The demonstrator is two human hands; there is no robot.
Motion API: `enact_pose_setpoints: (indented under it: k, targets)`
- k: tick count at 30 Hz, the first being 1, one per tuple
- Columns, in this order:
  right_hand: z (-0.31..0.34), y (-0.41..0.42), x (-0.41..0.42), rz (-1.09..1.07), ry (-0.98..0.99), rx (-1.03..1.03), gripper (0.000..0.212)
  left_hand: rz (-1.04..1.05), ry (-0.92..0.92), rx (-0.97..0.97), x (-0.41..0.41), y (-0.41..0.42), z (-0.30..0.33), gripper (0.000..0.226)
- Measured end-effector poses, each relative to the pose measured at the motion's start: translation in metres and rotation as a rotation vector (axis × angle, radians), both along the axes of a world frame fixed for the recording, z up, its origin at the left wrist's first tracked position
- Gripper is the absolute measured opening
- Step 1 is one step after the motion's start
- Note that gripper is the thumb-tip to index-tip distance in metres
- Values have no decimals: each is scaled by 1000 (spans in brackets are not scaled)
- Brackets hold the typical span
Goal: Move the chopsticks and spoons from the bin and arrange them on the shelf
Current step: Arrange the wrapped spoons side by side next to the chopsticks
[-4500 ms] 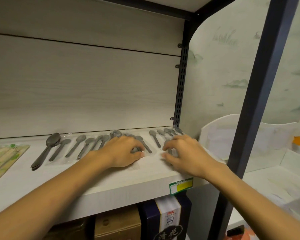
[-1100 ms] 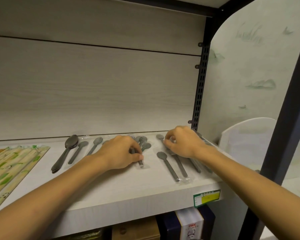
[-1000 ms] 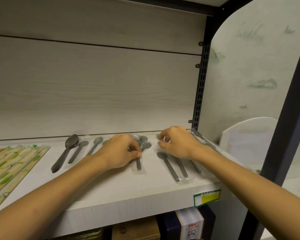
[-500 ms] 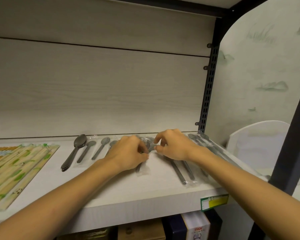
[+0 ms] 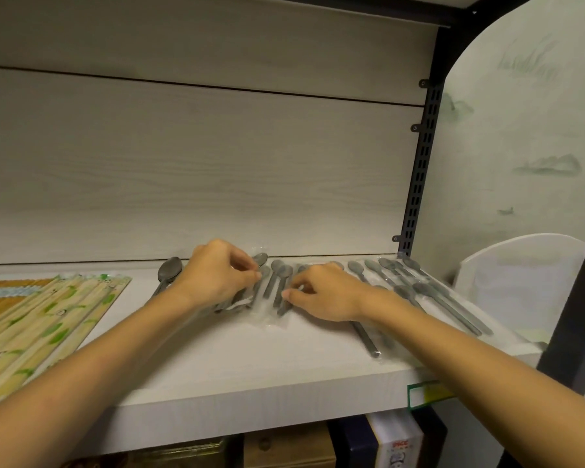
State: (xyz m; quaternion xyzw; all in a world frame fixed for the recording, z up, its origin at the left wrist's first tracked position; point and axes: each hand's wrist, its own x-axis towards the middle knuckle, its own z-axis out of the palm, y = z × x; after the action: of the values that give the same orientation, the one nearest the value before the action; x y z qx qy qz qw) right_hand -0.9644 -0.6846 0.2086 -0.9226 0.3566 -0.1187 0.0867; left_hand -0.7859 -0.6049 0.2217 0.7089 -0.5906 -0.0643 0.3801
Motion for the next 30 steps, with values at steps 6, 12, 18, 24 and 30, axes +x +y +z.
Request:
enact_pose_setpoints:
  k: [6,12,18,24,30]
  targets:
    - [1,5,1,-59,-63,59,23,-21,-26,-7,-4,-7,-5,10]
    - [-6,6,4,-86,-41,-28,37,-29,-59,9,-4,-8,-6,14]
    - [-7,6,-5,-3,-10,-1,30,-131,-101,15,-10,-11,-15,12]
    - [-7,9,-20,50,89,-74,44,-228,-262,41,-15,-15,-26,11]
    - [-3,9,-29,38,80,-139,28,-211,-335,30,-12,-18,-28,14]
